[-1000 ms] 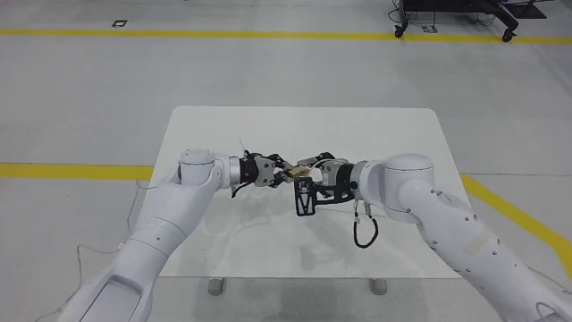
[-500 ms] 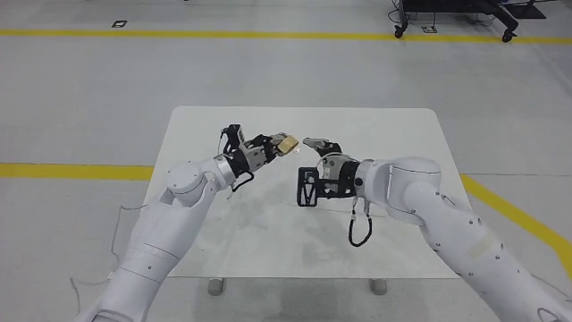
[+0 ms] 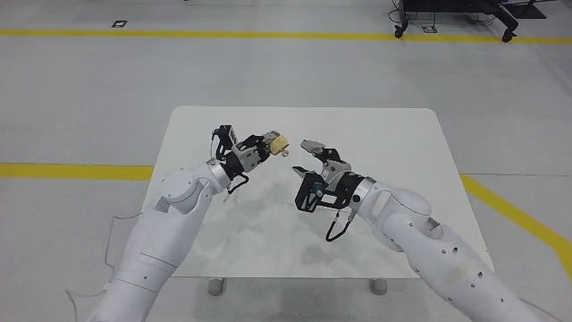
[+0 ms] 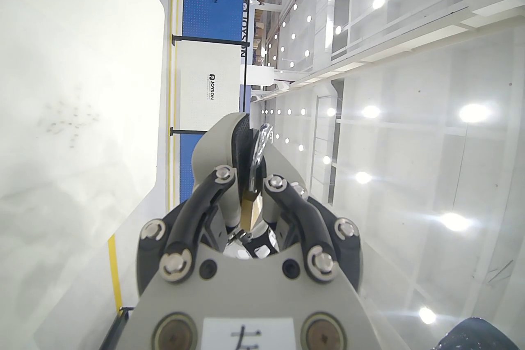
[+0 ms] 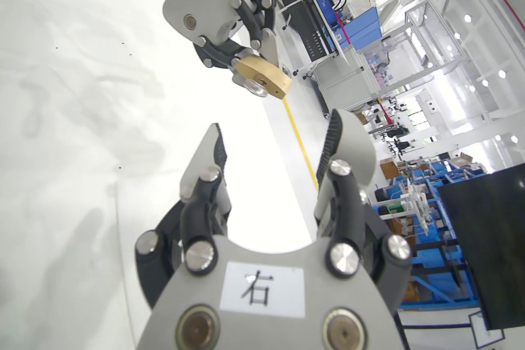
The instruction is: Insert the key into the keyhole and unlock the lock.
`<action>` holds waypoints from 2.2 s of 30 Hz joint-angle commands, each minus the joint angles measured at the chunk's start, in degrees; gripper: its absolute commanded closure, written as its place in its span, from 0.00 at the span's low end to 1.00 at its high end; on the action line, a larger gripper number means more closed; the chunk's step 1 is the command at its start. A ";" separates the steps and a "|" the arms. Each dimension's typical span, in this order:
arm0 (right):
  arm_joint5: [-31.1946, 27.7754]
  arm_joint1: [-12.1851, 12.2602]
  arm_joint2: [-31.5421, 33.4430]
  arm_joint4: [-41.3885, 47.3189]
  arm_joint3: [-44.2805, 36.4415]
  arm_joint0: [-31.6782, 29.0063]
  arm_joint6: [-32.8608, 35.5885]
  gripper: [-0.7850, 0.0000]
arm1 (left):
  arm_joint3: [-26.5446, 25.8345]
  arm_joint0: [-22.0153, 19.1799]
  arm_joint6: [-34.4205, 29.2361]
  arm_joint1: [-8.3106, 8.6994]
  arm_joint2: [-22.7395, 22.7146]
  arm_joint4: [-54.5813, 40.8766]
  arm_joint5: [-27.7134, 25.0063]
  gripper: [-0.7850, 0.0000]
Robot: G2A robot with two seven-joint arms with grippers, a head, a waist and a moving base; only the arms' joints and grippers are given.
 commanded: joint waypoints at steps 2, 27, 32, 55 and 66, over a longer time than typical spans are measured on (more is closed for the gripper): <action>0.40 -0.63 -1.48 -0.38 0.70 0.99 0.45 0.49 | -0.01 -0.01 0.59 -0.09 0.18 0.26 0.05 1.00; 1.71 -3.38 -3.63 -1.95 3.55 2.52 -0.08 0.81 | -0.03 -0.10 0.63 -0.46 0.75 2.00 0.73 1.00; 1.25 -3.71 -3.40 -2.05 3.90 2.53 0.09 0.85 | -0.04 -0.06 0.52 -0.51 0.68 2.12 0.59 1.00; 1.35 -4.97 -0.24 3.69 4.74 0.89 -2.82 1.00 | -0.73 0.42 1.00 -0.61 0.18 3.53 -0.31 1.00; -0.46 -6.23 2.54 24.43 9.76 -0.11 -9.62 1.00 | -1.96 1.30 2.41 -0.61 0.33 6.80 -3.24 1.00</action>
